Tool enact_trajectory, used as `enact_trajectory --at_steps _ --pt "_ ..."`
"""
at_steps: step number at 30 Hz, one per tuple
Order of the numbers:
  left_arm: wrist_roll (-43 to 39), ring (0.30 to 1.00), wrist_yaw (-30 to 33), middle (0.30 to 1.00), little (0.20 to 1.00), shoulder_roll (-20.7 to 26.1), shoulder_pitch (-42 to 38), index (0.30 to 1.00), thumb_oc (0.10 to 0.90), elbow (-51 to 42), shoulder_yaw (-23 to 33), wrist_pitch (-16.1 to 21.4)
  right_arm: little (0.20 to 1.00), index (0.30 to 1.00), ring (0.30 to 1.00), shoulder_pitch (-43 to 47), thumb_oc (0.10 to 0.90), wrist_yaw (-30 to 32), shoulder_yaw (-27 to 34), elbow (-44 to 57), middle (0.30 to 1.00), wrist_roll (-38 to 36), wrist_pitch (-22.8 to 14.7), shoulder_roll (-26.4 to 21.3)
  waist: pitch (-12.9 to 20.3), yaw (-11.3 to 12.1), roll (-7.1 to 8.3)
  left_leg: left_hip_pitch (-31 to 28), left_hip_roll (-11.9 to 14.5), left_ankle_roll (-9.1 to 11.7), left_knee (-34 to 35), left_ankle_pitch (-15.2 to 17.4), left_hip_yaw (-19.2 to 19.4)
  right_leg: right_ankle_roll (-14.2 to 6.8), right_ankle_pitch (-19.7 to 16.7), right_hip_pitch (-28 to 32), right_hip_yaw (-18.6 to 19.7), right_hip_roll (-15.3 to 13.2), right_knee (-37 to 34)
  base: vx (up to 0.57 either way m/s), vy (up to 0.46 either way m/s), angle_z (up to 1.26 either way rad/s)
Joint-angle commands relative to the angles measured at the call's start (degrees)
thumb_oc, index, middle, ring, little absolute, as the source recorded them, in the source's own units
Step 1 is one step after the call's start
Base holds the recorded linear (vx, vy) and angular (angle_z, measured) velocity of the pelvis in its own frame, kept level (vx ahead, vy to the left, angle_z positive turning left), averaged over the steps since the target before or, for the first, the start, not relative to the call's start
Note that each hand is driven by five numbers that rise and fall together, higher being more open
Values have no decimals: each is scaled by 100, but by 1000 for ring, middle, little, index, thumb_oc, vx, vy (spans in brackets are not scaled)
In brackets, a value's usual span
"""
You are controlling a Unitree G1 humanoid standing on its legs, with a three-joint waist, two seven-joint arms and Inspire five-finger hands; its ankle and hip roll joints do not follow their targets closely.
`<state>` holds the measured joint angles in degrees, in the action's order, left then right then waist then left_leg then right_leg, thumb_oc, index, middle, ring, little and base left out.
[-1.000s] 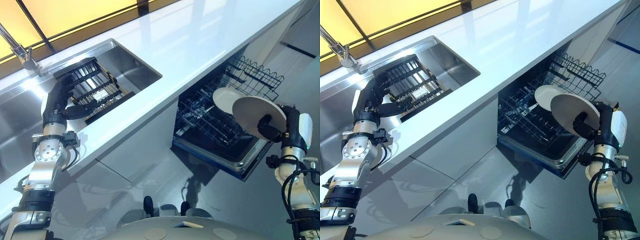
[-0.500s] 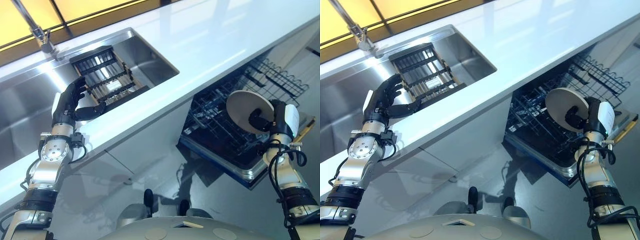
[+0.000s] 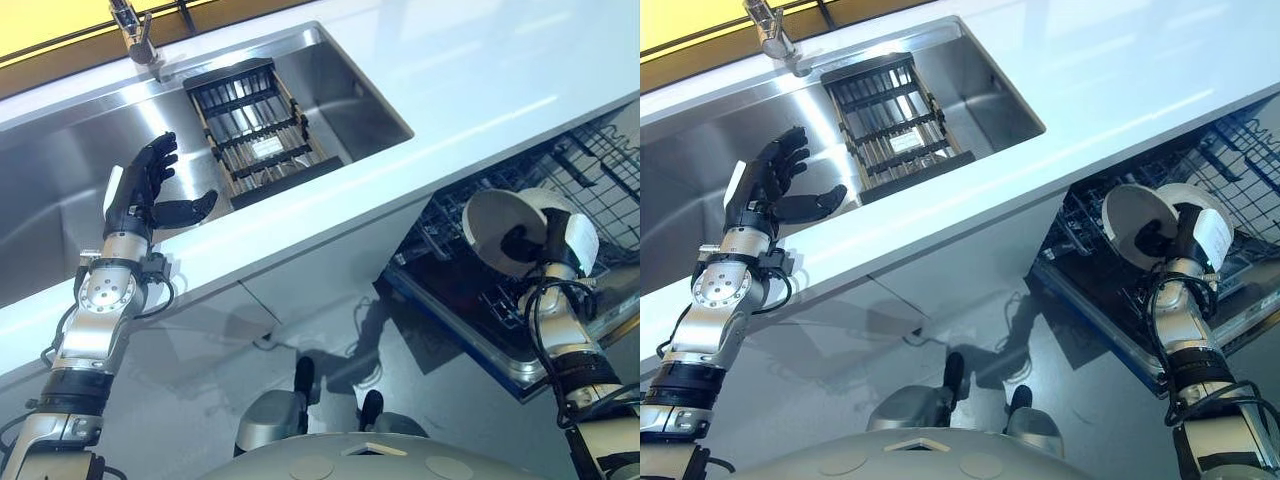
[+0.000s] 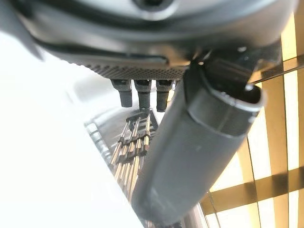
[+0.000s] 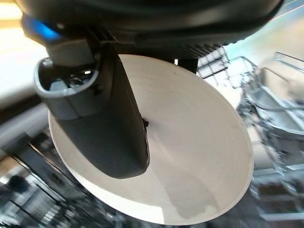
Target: Pick up plates and place into dishwasher.
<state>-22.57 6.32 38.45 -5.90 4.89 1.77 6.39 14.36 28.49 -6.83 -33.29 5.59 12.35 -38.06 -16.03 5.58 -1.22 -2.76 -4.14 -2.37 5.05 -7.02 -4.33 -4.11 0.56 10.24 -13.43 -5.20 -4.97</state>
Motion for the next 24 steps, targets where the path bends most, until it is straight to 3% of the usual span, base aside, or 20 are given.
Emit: enact_trajectory --at_steps 1,7,13,14,15,24 --pt "-100 900 -9 900 900 314 -251 900 800 -357 160 383 200 300 300 611 100 35 -206 171 300 199 35 -471 279 136 -13 -7 -68 69 -489 795 96 -207 327 -853 88 12 1325 21 21 7" --pt "-26 900 -63 900 900 230 -104 900 800 -447 218 308 200 300 300 313 100 -326 -373 384 300 445 229 -242 251 126 13 -76 -82 22 -475 795 99 -253 308 -875 106 -8 1403 20 7 1" --pt "38 900 -91 900 900 130 -13 900 800 -466 217 318 200 300 300 156 100 -370 -421 777 300 564 50 -110 231 82 31 -159 -80 0 -471 820 131 -291 285 -836 161 1 1388 0 0 0" --pt "60 900 -107 900 900 99 -20 900 800 -455 205 306 269 359 359 154 169 -390 -406 906 359 560 17 -89 228 66 39 -179 -80 -4 -468 829 134 -297 281 -819 187 8 1377 0 0 0" --pt "79 900 -106 900 900 84 -3 900 800 -470 200 295 900 900 900 118 800 -375 -389 1013 900 519 -22 -74 238 56 45 -191 -75 -7 -457 832 141 -306 280 -811 195 10 1366 0 0 0" --pt "127 900 -45 900 900 5 150 900 800 -522 202 245 900 900 900 -110 800 175 174 2381 900 289 -541 -99 281 -104 94 -342 -47 -26 -384 884 209 -326 289 -717 289 74 1291 0 -4 -1"
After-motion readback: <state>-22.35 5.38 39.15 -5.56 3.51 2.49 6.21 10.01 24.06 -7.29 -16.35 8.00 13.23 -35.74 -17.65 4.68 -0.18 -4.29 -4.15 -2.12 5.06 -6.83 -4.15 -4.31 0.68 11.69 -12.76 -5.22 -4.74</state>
